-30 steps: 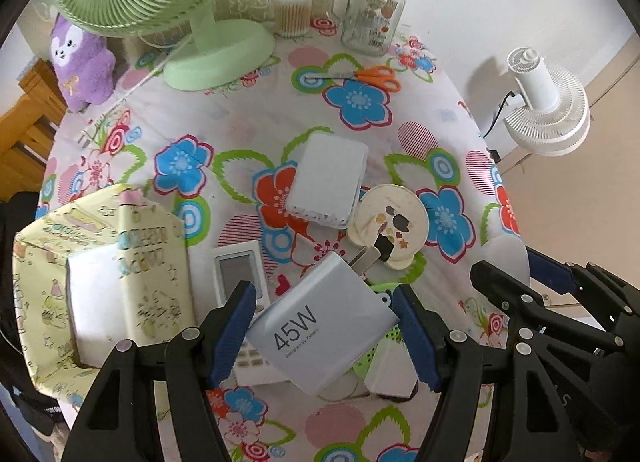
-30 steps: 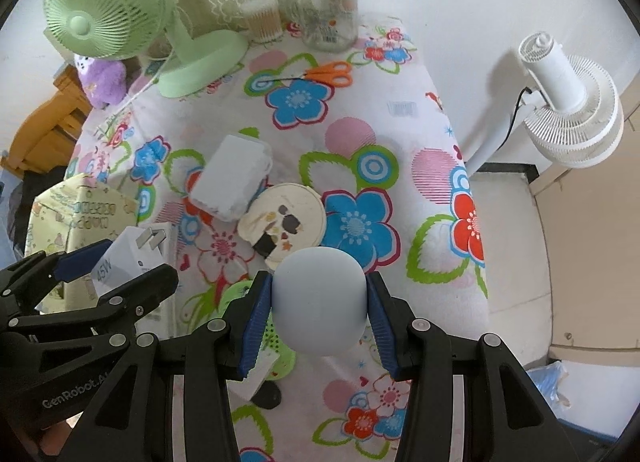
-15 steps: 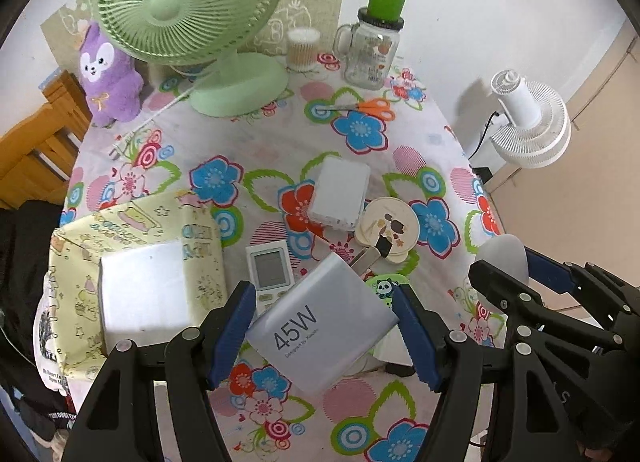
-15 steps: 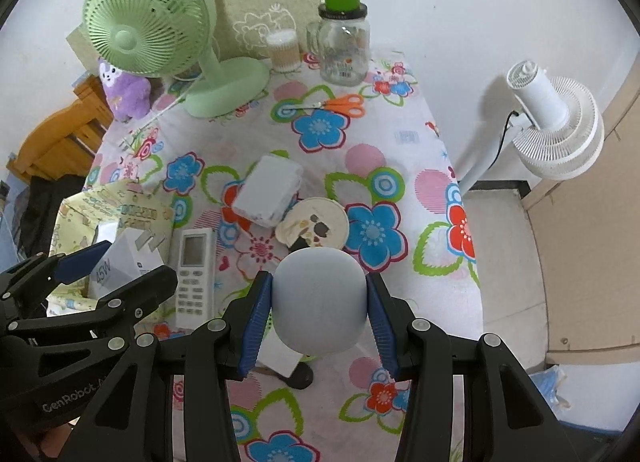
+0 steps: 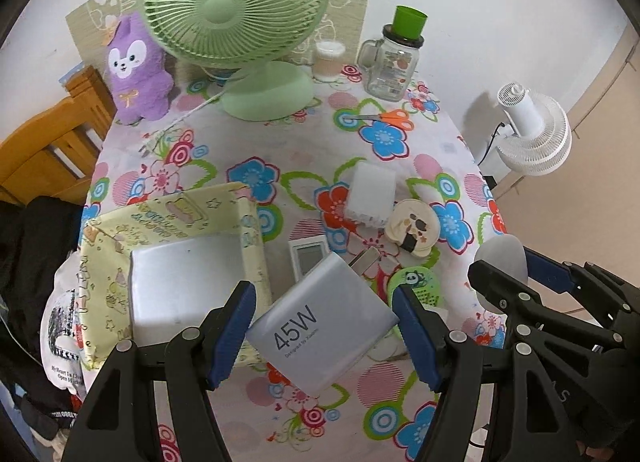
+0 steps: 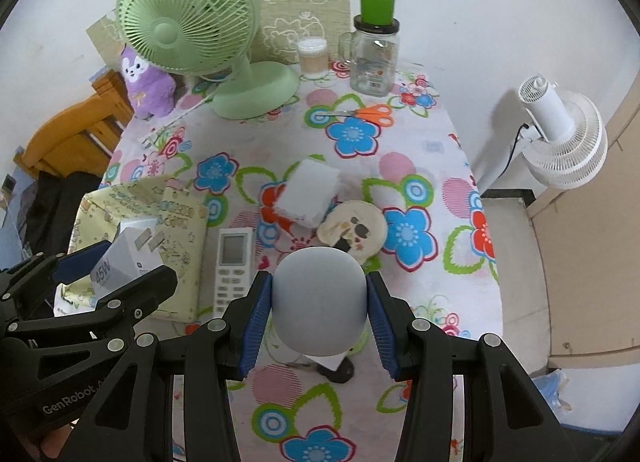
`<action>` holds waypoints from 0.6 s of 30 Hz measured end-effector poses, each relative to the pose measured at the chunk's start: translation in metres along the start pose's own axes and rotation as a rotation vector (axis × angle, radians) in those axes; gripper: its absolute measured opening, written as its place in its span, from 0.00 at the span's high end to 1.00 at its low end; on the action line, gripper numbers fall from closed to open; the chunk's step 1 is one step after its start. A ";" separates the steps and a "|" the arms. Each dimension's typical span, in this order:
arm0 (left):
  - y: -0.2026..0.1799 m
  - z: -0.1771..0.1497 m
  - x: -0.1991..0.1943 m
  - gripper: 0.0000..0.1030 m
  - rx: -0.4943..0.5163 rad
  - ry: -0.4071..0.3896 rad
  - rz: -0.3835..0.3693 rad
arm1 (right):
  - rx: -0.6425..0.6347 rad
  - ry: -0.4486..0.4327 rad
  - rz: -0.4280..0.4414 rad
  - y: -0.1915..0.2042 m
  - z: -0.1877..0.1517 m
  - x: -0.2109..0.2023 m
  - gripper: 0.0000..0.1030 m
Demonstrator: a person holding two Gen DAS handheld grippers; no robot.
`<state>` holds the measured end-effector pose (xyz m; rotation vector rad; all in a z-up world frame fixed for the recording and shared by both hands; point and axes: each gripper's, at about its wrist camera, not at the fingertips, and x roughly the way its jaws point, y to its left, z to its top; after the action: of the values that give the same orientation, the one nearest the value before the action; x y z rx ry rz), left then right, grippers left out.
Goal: Organize rigid objects
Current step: 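Carry the charger over the birthday box with left tool while right tool carries the ball there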
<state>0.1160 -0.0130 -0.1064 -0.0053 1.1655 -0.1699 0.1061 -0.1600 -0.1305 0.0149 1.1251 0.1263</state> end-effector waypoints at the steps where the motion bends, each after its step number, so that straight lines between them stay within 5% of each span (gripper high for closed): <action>1: 0.003 -0.001 -0.001 0.30 -0.002 -0.001 0.002 | -0.001 0.000 0.001 0.003 0.000 0.000 0.51; 18: 0.059 -0.004 0.005 0.30 -0.031 0.022 0.023 | -0.058 0.021 0.027 0.059 0.014 0.020 0.51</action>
<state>0.1223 0.0445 -0.1180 -0.0176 1.1896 -0.1318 0.1219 -0.0986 -0.1374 -0.0230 1.1415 0.1840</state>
